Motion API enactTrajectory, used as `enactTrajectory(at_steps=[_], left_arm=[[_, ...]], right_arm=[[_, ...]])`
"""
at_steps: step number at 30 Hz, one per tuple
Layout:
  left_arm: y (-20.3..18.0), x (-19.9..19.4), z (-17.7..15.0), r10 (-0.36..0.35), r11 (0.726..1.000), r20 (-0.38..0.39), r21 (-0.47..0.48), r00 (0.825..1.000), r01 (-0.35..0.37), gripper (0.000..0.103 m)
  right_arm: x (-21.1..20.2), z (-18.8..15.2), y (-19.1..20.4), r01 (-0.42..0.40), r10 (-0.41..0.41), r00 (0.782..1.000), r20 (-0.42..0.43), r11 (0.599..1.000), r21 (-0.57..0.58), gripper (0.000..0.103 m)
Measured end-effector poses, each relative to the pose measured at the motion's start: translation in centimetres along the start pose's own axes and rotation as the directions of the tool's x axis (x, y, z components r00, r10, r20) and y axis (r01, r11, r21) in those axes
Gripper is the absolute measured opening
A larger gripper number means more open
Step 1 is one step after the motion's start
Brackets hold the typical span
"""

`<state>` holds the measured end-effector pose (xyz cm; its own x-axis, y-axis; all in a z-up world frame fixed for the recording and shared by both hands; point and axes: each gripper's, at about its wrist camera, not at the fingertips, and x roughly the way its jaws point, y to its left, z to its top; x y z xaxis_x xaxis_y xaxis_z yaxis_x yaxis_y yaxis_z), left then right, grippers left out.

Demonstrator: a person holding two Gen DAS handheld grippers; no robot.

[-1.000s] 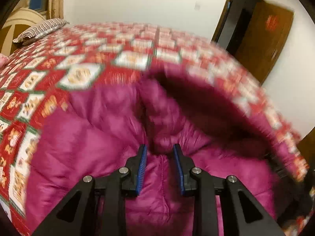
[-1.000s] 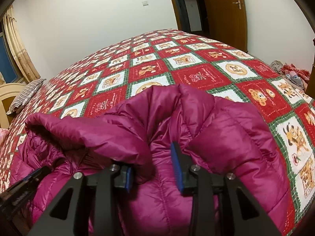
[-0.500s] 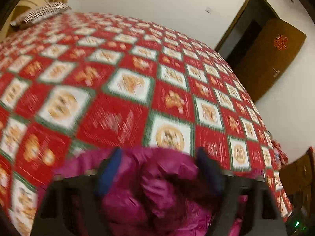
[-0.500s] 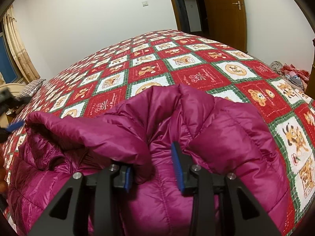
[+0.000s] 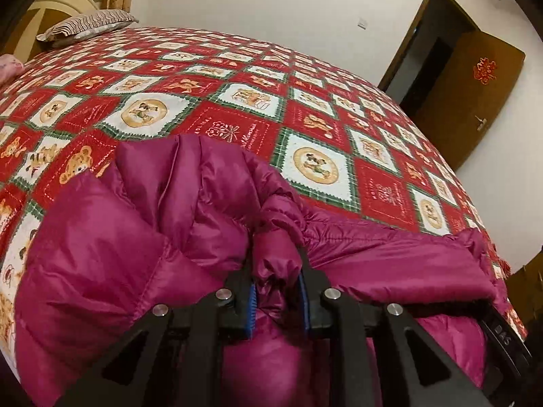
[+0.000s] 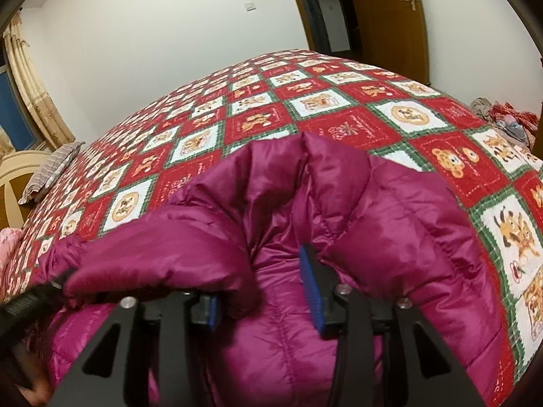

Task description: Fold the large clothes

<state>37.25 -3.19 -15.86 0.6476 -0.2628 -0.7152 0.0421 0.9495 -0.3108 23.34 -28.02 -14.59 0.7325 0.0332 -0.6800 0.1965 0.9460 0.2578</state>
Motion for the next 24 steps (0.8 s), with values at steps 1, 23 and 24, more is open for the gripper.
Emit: enactTrajectory(at_steps=[1,23,24], left_arm=[[0.0,0.2,0.2,0.005,1.0,0.001,-0.004,1.0,-0.005,0.024],[-0.9,0.0,-0.4,0.043,0.997,0.033,0.063,0.999,-0.045,0.034],[-1.0,-0.1,-0.4,0.045,0.997,0.036,0.066,0.998,-0.047,0.035]], right_arm=[[0.0,0.0,0.1,0.0,0.0,1.0,-0.006,1.0,-0.005,0.049],[-10.6,4.5,4.6,0.095,-0.072,0.957,0.282,0.993,-0.068,0.058],[-10.1,4.7,5.3,0.089,-0.062,0.963,0.263,0.992,-0.092,0.049]])
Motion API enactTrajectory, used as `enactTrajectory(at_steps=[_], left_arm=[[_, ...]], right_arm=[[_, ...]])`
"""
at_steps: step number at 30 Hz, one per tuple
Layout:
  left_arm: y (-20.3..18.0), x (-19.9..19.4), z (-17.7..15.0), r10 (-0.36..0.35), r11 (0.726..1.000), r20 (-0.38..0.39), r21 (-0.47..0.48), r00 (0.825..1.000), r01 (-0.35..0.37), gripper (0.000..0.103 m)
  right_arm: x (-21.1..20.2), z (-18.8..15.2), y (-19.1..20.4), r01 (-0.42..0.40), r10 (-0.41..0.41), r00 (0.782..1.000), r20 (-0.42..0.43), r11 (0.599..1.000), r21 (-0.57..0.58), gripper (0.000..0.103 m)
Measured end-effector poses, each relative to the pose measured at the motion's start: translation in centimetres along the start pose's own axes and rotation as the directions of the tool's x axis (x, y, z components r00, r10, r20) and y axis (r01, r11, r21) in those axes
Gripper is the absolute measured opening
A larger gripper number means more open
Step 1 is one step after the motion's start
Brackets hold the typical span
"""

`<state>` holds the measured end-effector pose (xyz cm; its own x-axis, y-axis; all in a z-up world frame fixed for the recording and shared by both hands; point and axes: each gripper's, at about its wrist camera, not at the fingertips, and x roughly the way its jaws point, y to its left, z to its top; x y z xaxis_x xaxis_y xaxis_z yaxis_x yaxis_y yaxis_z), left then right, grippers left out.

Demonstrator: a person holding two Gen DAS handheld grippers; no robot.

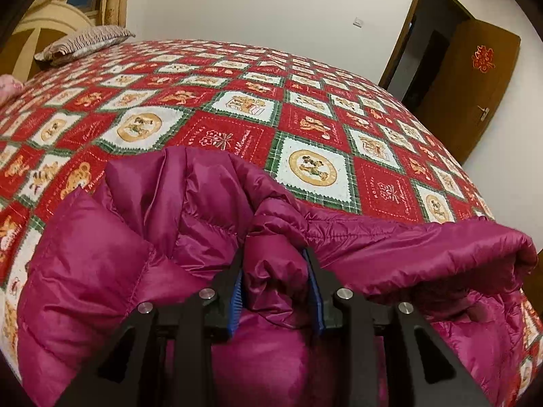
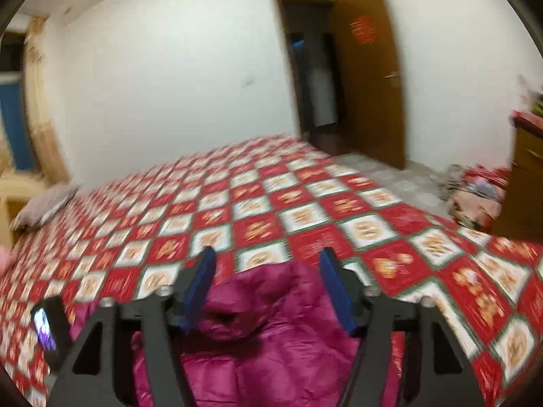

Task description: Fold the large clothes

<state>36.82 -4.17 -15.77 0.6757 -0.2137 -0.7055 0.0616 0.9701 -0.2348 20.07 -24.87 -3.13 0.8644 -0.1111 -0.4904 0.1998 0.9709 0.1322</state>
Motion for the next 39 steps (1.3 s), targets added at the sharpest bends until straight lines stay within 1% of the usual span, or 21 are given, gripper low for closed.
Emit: enactTrajectory(at_steps=[3,4,6,7,9,10,11,12,17,21,22,24,26,28,30,31,33,35,36,37,39], left_arm=[[0.1,0.0,0.0,-0.01,1.0,0.001,-0.007,1.0,0.01,0.035],[0.3,0.0,0.0,-0.018,1.0,0.001,-0.013,1.0,0.018,0.035],[0.4,0.0,0.0,-0.032,0.999,0.002,-0.021,0.999,0.032,0.037],[0.5,-0.1,0.0,-0.048,0.998,0.003,-0.027,0.999,0.049,0.038],[0.6,-0.1,0.0,-0.099,0.995,0.005,-0.033,0.995,0.099,0.049],[0.5,-0.1,0.0,-0.1,0.995,0.004,-0.032,0.995,0.1,0.049],[0.5,-0.1,0.0,-0.102,0.994,0.001,-0.033,0.995,0.102,0.049],[0.6,0.0,0.1,-0.107,0.993,-0.001,-0.04,0.994,0.107,0.049],[0.9,-1.1,-0.1,-0.122,0.991,-0.009,-0.051,0.992,0.122,0.049],[0.5,-4.0,-0.2,-0.101,0.994,0.007,0.035,0.995,0.1,0.049],[0.6,-4.5,-0.1,-0.104,0.994,0.012,0.039,0.994,0.104,0.049],[0.9,-6.9,0.9,-0.148,0.989,0.064,0.035,0.987,0.146,0.049],[1.0,-8.4,2.1,-0.16,0.987,0.118,0.047,0.98,0.155,0.049],[0.5,-9.0,3.6,-0.133,0.99,0.162,0.07,0.978,0.123,0.054],[-0.2,-8.1,4.6,-0.095,0.992,0.165,0.095,0.982,0.08,0.055],[-0.8,-7.0,4.8,-0.076,0.993,0.145,0.104,0.987,0.061,0.055],[-1.7,-4.8,4.0,-0.077,0.991,0.095,0.121,0.993,0.065,0.055],[-2.1,-2.5,2.6,-0.045,0.988,0.025,0.147,0.999,0.041,0.055],[-2.3,-1.0,1.4,-0.002,0.986,-0.014,0.165,1.0,0.004,0.055],[-2.3,0.0,0.5,0.017,0.984,-0.038,0.176,0.999,-0.01,0.056],[-2.2,0.2,0.1,0.015,0.984,-0.026,0.175,1.0,-0.01,0.056]], right_arm=[[3.7,-0.4,3.0,-0.082,0.074,0.993,-0.09,0.993,-0.088,0.047],[4.2,-0.9,3.4,-0.085,0.072,0.991,-0.115,0.99,-0.109,0.043],[7.1,-2.5,3.9,-0.061,0.022,0.976,-0.215,0.983,-0.175,0.034],[7.7,-3.3,3.4,-0.045,-0.002,0.969,-0.245,0.982,-0.185,0.031],[10.3,-5.9,1.0,-0.016,-0.043,0.936,-0.351,0.987,-0.162,0.03],[10.8,-6.7,-0.1,-0.029,-0.024,0.93,-0.366,0.99,-0.138,0.029],[10.5,-7.1,-1.6,-0.083,0.057,0.941,-0.335,0.995,-0.064,0.029],[10.4,-7.1,-2.2,-0.096,0.081,0.938,-0.338,0.995,-0.026,0.029],[9.8,-7.5,-0.6,-0.058,0.02,0.952,-0.305,0.991,-0.117,0.031],[9.3,-7.1,-2.7,-0.109,0.105,0.957,-0.271,0.994,0.002,0.034],[9.3,-6.8,-2.9,-0.108,0.11,0.959,-0.261,0.994,0.023,0.035],[7.9,-6.6,-4.3,-0.105,0.122,0.974,-0.193,0.99,0.098,0.036],[6.3,-6.1,-5.4,-0.12,0.142,0.981,-0.136,0.98,0.157,0.036],[5.0,-5.5,-5.6,-0.093,0.11,0.989,-0.102,0.984,0.154,0.037],[3.7,-4.4,-5.0,-0.09,0.1,0.992,-0.077,0.989,0.121,0.039],[3.7,-3.9,-4.3,-0.107,0.116,0.989,-0.093,0.99,0.097,0.039],[4.3,-3.5,-2.3,-0.148,0.152,0.978,-0.145,0.988,0.035,0.039],[5.6,-4.0,0.2,-0.203,0.187,0.955,-0.231,0.978,-0.047,0.039],[6.6,-4.6,1.2,-0.218,0.188,0.946,-0.265,0.972,-0.085,0.039],[7.4,-5.5,2.1,-0.218,0.173,0.939,-0.297,0.968,-0.126,0.039],[9.1,-7.5,2.8,-0.212,0.142,0.926,-0.35,0.962,-0.171,0.038]])
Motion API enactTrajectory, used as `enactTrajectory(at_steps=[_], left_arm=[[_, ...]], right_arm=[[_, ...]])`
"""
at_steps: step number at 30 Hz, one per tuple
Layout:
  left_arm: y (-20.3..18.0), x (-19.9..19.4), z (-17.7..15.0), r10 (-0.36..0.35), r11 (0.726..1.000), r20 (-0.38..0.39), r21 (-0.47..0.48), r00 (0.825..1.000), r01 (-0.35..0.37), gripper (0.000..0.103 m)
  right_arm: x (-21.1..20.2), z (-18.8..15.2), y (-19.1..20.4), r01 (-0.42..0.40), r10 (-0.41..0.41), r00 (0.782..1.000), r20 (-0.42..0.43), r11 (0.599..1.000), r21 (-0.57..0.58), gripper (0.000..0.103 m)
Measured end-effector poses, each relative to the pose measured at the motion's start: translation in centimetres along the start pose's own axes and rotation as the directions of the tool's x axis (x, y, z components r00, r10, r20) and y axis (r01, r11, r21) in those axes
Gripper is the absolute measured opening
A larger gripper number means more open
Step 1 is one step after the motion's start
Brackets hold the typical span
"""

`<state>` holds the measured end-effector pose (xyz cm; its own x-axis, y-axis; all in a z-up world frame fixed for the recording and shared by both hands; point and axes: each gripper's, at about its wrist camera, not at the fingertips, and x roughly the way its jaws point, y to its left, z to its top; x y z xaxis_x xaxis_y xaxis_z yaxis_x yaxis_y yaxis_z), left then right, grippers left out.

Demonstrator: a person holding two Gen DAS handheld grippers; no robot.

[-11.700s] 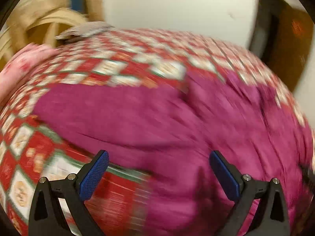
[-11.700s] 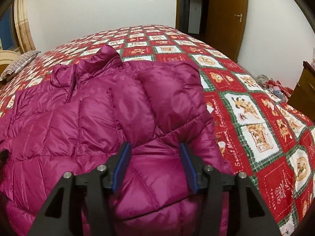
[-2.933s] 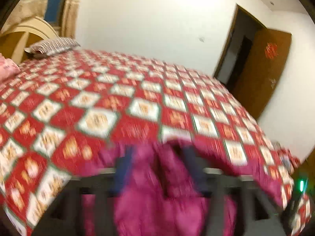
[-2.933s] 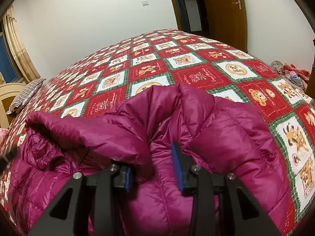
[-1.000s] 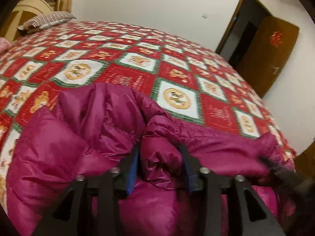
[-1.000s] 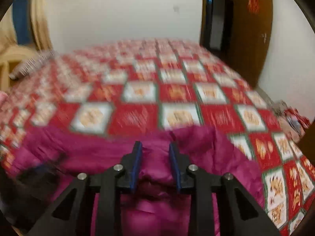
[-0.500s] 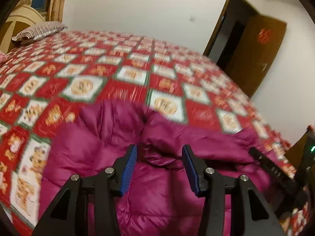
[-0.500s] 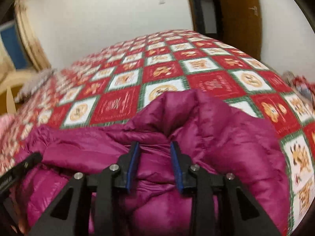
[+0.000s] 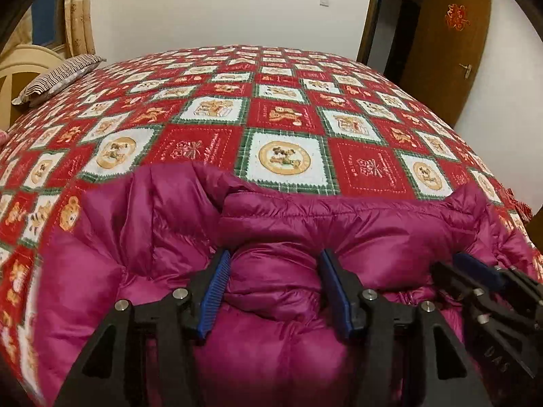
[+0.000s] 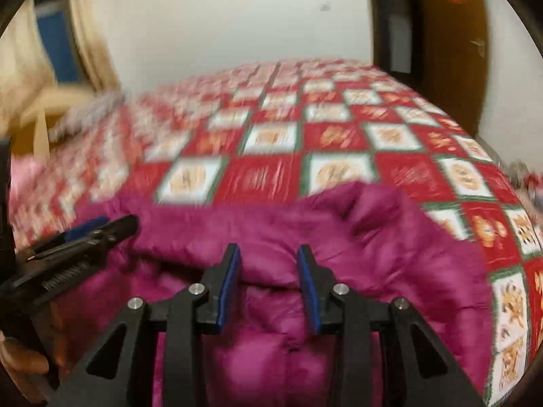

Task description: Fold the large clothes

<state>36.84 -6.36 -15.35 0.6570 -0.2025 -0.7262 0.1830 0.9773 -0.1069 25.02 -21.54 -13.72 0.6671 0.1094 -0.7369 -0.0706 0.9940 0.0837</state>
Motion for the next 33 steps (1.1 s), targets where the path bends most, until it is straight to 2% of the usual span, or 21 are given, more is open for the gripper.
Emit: enactTrajectory(at_steps=[6,12,14,16,18,20,21,26,28,33], left_arm=[[0.2,0.3,0.1,-0.013,1.0,0.006,-0.01,1.0,0.013,0.059],[-0.2,0.5,0.2,0.008,1.0,-0.001,-0.002,1.0,-0.008,0.065],[-0.3,-0.4,0.3,0.028,1.0,-0.023,0.003,0.999,-0.028,0.065],[-0.1,-2.3,0.0,-0.001,1.0,-0.049,-0.004,0.999,0.001,0.065],[0.2,-4.5,-0.4,-0.049,0.999,-0.031,-0.009,0.998,0.049,0.065],[1.1,-7.8,-1.1,-0.103,0.995,0.003,-0.007,0.995,0.103,0.065],[1.5,-9.2,-1.4,-0.122,0.993,0.016,-0.003,0.992,0.122,0.065],[5.7,-18.5,-4.1,-0.237,0.971,0.102,0.066,0.966,0.231,0.065],[7.6,-21.7,-5.7,-0.247,0.967,0.124,0.091,0.961,0.237,0.066],[11.4,-28.1,-10.4,-0.259,0.964,0.134,0.098,0.957,0.247,0.074]], right_arm=[[0.3,-0.6,-0.9,-0.035,0.034,0.999,0.019,0.999,0.031,0.039],[0.2,-0.7,-0.2,0.011,-0.011,0.999,0.032,1.0,0.003,0.039],[0.3,-0.5,-0.1,0.019,-0.019,0.999,0.025,1.0,0.0,0.04],[-0.3,-0.2,0.0,0.04,-0.04,0.999,0.003,0.999,0.005,0.044],[-2.9,-0.3,-0.3,0.019,-0.022,0.999,0.042,0.998,0.053,0.047],[-6.4,-0.8,-0.6,-0.027,0.014,0.993,0.12,0.994,0.107,0.059],[-8.6,-1.2,-0.8,-0.039,0.019,0.988,0.155,0.991,0.125,0.069],[-19.2,-4.4,-1.3,-0.048,0.014,0.967,0.255,0.991,0.124,0.075],[-22.5,-6.0,-1.5,-0.031,-0.005,0.96,0.279,0.992,0.125,0.083],[-30.5,-12.3,-2.7,0.027,-0.071,0.953,0.295,0.989,0.149,0.088]])
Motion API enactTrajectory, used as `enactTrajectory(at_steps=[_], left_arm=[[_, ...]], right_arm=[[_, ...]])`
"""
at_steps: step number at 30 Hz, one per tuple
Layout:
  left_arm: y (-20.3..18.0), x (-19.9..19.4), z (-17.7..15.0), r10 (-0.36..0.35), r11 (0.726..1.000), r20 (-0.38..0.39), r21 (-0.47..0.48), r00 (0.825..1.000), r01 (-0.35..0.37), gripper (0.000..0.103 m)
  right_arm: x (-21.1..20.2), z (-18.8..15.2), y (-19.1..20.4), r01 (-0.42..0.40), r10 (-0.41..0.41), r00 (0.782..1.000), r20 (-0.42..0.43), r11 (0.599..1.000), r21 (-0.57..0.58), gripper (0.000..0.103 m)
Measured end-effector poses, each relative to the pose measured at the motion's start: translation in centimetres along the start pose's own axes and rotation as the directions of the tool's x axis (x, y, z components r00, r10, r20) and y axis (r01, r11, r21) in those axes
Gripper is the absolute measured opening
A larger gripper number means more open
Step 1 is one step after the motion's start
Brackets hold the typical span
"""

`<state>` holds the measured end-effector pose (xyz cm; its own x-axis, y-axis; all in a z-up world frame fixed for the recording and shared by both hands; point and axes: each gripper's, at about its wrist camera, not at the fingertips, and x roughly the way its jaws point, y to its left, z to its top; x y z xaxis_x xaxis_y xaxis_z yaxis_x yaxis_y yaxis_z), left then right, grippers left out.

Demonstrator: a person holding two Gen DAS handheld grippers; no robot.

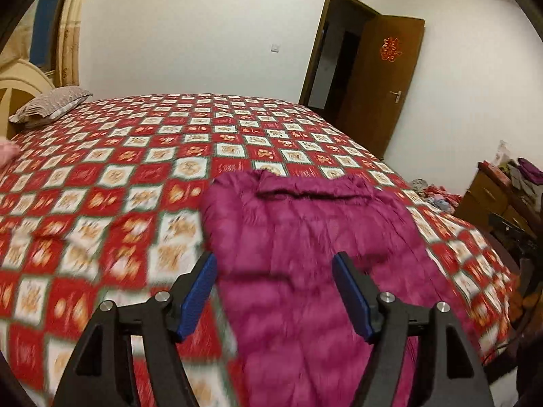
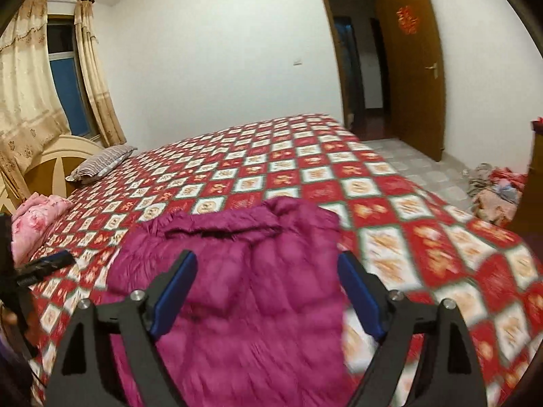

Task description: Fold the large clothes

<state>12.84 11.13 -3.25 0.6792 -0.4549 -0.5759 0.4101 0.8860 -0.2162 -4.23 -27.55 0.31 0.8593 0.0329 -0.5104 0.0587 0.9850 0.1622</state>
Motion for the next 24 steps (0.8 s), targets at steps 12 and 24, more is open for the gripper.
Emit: enactTrajectory(at_steps=[12,24], left_arm=[[-0.4,-2.1,-14.3,-0.089,0.982,-0.208,-0.185,0.974,0.05,0.086],[-2.7,0.2,-17.8,-0.039,0.994,-0.339,-0.107,0.94,0.002,0.086]], right_arm=[[-1.7,-12.0,-3.2,0.098,-0.086,0.96,-0.266,0.995,0.034,0.097],[1.0,-17.9,-5.1,0.14,-0.124,0.88,-0.459,0.99,0.0,0.085]])
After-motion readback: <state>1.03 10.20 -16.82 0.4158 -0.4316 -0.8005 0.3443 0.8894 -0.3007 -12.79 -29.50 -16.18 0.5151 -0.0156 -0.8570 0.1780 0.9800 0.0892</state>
